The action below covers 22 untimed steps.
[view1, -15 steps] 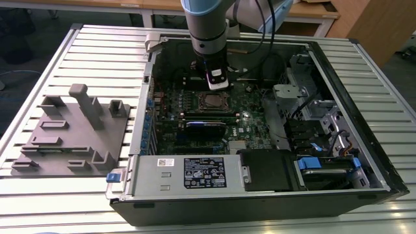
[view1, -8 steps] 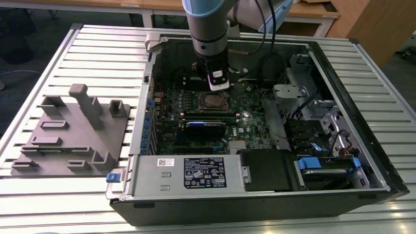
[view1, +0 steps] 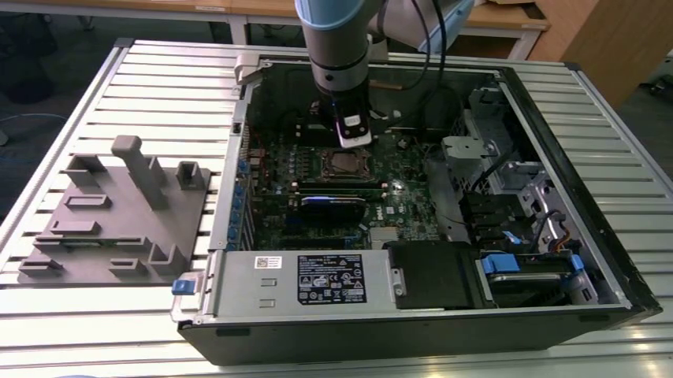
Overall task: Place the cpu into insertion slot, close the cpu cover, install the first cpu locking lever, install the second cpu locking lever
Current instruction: 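Install the first cpu locking lever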
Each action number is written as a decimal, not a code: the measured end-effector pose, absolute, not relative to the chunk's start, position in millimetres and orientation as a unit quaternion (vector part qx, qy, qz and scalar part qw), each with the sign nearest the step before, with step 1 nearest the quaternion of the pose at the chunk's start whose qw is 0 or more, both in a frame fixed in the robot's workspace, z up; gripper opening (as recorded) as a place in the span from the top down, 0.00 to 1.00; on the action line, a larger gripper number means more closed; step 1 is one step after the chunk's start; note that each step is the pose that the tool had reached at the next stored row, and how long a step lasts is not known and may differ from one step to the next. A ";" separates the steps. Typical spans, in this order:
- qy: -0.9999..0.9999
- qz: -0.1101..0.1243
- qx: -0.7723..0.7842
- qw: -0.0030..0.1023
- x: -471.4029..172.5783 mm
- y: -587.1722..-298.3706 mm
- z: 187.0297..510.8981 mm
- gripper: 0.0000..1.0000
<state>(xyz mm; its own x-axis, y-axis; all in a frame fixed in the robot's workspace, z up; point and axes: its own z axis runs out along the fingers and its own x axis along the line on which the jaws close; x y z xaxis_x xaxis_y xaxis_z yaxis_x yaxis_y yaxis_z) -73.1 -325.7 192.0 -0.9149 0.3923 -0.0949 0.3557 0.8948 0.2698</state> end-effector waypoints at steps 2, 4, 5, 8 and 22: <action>0.971 0.124 0.193 0.074 -73.0 -326.6 191.9 0.89; 0.971 0.124 0.193 0.074 -72.9 -327.9 191.8 0.89; 0.971 0.125 0.193 0.074 -72.8 -328.3 191.7 0.89; 0.971 0.124 0.193 0.074 -72.9 -329.1 191.7 0.89; 0.969 0.133 0.193 0.072 -72.9 -334.8 191.3 0.89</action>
<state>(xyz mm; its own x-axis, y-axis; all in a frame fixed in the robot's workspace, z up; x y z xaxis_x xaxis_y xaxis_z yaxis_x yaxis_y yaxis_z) -72.9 -334.8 191.3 -0.9149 0.3938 -0.0882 0.3557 0.8902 0.2848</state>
